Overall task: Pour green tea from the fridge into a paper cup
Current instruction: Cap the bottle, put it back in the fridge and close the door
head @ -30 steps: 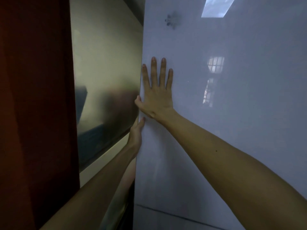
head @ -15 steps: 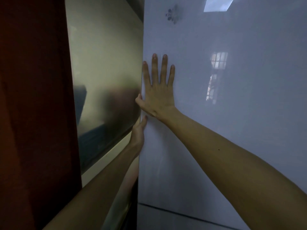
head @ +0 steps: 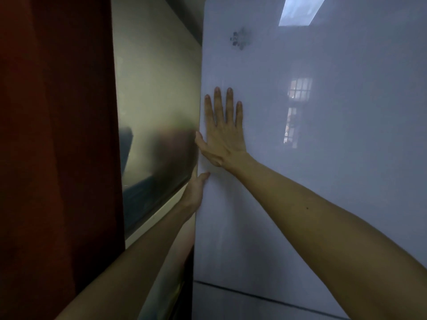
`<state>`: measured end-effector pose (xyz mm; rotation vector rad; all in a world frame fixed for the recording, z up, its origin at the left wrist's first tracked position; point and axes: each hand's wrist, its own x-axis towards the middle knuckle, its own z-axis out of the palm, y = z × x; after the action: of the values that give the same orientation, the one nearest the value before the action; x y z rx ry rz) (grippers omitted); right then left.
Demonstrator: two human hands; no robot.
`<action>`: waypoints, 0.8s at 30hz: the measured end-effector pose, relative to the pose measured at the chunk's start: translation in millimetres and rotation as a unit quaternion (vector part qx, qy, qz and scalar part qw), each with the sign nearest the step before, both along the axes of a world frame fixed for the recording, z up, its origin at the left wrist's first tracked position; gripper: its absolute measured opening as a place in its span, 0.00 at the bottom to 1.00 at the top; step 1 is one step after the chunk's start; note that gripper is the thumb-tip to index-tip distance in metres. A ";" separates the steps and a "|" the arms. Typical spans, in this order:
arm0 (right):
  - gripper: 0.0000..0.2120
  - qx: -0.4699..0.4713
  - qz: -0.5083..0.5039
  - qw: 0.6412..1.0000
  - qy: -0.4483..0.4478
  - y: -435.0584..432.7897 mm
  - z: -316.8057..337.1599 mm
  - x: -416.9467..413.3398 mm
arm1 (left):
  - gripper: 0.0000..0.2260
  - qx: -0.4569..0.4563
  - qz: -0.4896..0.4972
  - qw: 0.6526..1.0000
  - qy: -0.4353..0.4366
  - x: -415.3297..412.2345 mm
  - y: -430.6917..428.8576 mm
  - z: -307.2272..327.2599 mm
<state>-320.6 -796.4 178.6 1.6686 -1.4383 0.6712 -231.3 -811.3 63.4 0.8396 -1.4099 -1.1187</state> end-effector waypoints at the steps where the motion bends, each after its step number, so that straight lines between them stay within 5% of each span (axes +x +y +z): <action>1: 0.39 0.020 0.005 1.000 0.000 5.7 0.9 -1.5 | 0.27 -0.013 0.003 1.000 -0.021 0.3 3.5 -0.7; 8: 0.34 0.146 0.013 0.988 -0.046 68.1 -25.1 -24.4 | 0.36 -0.010 0.046 0.997 -0.058 -3.6 41.1 -5.6; 12: 0.33 0.204 -0.005 0.975 -0.087 112.6 -46.8 -45.3 | 0.42 0.026 0.064 0.983 -0.167 -4.8 72.0 -9.9; 17: 0.31 0.280 -0.012 0.948 -0.153 160.7 -71.1 -52.9 | 0.35 0.046 0.045 0.947 -0.315 -5.0 137.8 -10.2; 24: 0.29 0.329 -0.026 0.934 -0.136 208.6 -89.8 -60.1 | 0.28 -0.029 0.062 0.849 -0.524 8.7 189.7 -11.7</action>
<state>-380.7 -587.7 88.8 2.0822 -2.0587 0.4166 -222.6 -621.6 51.7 1.5969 -2.1978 -0.4608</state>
